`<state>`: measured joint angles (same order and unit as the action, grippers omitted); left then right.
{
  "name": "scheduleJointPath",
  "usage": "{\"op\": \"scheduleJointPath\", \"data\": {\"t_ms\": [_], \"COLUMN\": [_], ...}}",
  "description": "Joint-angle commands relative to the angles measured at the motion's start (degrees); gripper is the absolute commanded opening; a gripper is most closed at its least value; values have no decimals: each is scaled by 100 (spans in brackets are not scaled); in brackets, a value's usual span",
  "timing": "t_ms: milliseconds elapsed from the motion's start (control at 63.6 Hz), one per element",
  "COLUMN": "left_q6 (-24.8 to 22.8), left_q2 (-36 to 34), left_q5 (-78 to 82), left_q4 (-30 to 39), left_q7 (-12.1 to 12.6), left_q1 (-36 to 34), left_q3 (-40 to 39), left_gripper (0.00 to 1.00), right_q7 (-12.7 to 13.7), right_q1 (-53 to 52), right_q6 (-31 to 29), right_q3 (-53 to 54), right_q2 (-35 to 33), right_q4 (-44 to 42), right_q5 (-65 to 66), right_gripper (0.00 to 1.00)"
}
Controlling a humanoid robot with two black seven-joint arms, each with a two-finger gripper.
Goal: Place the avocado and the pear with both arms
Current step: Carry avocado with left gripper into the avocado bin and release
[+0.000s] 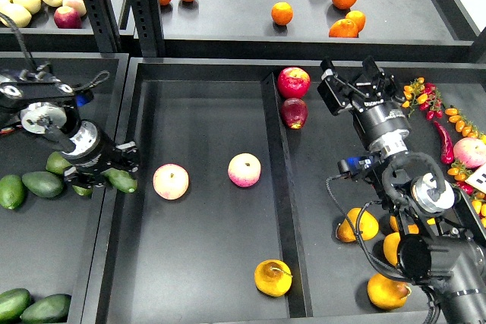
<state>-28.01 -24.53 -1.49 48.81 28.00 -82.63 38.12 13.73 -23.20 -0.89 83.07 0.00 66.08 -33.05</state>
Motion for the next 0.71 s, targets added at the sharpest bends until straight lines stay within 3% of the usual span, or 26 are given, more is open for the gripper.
{"op": "scheduleJointPath", "data": {"t_ms": [0,346,487,691], "left_q6": [1,1,1,1], "left_q2": [-403,-1353,-1441,-1362], "left_q5": [228,975,1344,1406], "left_q4": [32,32,5,-241], "left_q7": [0,0,0,0], "left_q1": [71,765,1407,1724], "left_q3": [2,-243,-841,-1070], "left_gripper": [20,20,20,20], "right_q7": [-1,-1,-1,-1], "right_q1": [-378,-1134,-1134,-1108], "right_q6": [27,19,10,19], "right_q3": [-1,-80,-98,-98], "right_q2": [0,0,0,0], "right_q4": [-86,-666,-666,-649], "right_q5": [18,18,9,9], "right_gripper": [100,100,100,100]}}
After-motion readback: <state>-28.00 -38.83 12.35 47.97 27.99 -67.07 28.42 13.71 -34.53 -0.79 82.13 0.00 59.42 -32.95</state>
